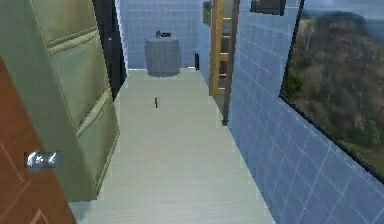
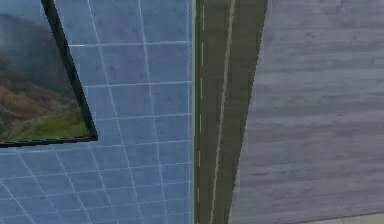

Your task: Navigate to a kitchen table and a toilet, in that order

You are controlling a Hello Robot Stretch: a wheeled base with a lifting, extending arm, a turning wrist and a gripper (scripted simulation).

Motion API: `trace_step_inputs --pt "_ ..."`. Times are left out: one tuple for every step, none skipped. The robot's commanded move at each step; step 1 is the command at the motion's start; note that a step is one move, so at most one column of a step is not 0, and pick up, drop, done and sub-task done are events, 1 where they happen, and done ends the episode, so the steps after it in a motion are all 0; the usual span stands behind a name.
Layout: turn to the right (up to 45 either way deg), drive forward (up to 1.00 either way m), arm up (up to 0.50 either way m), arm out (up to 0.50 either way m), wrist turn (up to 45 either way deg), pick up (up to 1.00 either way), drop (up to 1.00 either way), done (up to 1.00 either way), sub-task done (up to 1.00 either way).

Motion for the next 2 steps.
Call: trace_step_inputs --pt "0.0 1.00 0.00 0.00 0.0 0.00 0.00 0.00 0.00" --pt "0.0 1.00 0.00 0.00 0.0 0.00 0.00 0.00 0.00"
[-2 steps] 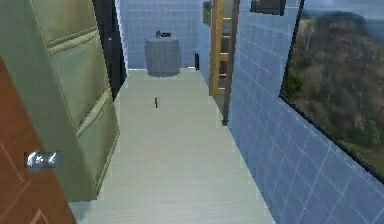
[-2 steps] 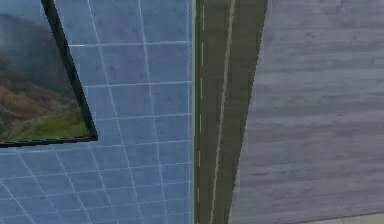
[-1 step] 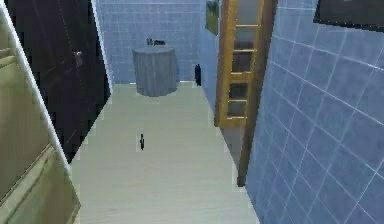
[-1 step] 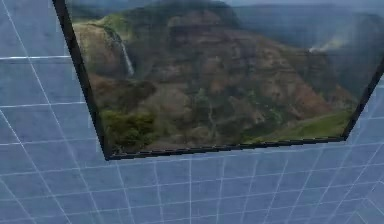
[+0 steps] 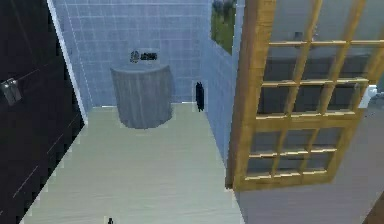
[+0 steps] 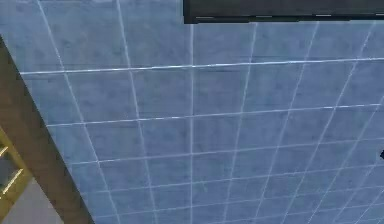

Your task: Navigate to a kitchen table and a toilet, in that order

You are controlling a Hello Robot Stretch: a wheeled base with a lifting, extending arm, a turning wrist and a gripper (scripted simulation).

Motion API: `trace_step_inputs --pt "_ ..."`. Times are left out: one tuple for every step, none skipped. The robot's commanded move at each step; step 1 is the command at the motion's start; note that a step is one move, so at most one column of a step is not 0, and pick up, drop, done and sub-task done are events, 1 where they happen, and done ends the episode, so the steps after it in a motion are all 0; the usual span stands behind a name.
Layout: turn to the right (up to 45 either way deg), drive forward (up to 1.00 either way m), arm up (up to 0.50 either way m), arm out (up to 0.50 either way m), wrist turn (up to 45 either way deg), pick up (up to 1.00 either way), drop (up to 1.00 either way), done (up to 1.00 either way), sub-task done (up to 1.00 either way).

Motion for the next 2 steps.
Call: trace_step_inputs --pt "0.0 0.55 0.00 0.00 0.0 0.00 0.00 0.00 0.00" --pt "45.0 0.00 0.00 0.00 0.0 0.00 0.00 0.00 0.00"
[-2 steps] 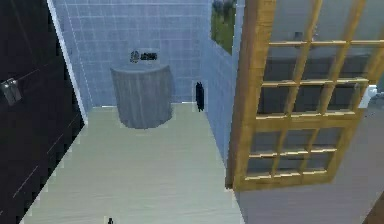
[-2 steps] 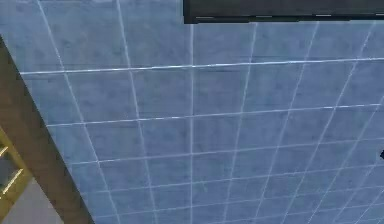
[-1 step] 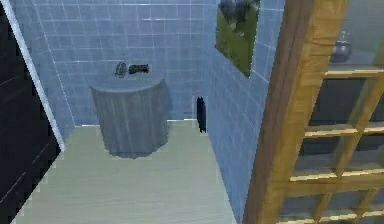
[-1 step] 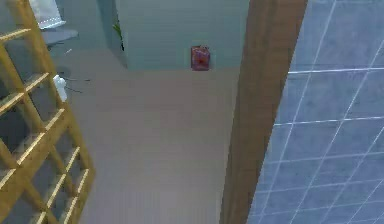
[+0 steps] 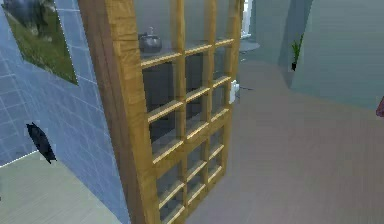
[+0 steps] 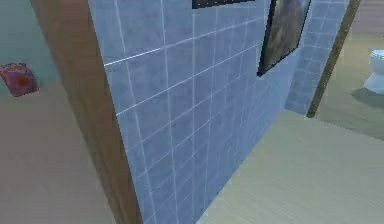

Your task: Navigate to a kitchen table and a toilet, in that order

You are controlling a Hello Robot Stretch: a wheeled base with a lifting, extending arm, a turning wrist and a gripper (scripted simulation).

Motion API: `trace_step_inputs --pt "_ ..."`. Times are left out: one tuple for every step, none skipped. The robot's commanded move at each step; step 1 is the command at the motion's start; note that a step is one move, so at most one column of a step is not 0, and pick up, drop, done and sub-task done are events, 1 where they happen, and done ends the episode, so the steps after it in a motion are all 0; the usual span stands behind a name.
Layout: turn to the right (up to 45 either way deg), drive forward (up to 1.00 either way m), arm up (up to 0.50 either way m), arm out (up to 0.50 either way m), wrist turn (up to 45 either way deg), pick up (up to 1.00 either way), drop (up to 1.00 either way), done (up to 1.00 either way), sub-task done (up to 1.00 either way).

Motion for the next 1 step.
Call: trace_step_inputs --pt "30.0 0.00 0.00 0.00 0.0 0.00 0.00 0.00 0.00"
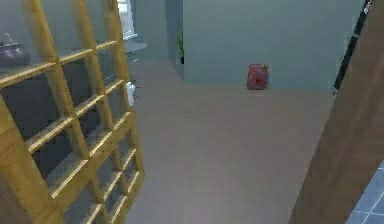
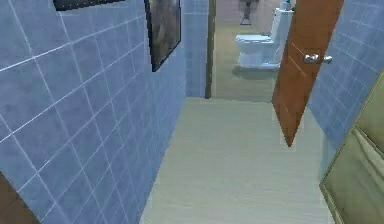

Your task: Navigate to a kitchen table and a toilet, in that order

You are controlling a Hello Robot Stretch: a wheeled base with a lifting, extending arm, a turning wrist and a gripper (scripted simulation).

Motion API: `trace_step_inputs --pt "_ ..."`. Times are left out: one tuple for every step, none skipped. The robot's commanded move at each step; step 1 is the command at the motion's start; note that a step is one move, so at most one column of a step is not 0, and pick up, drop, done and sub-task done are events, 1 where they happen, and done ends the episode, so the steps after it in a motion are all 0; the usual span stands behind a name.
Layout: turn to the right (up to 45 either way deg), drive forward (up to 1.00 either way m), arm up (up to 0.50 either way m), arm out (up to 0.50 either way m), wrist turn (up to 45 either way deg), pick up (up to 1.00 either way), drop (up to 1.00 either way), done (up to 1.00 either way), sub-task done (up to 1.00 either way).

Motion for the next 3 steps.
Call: trace_step_inputs --pt "0.0 0.60 0.00 0.00 0.0 0.00 0.00 0.00 0.00" --pt "45.0 0.00 0.00 0.00 0.0 0.00 0.00 0.00 0.00" --pt "6.0 0.00 0.00 0.00 0.0 0.00 0.00 0.00 0.00"
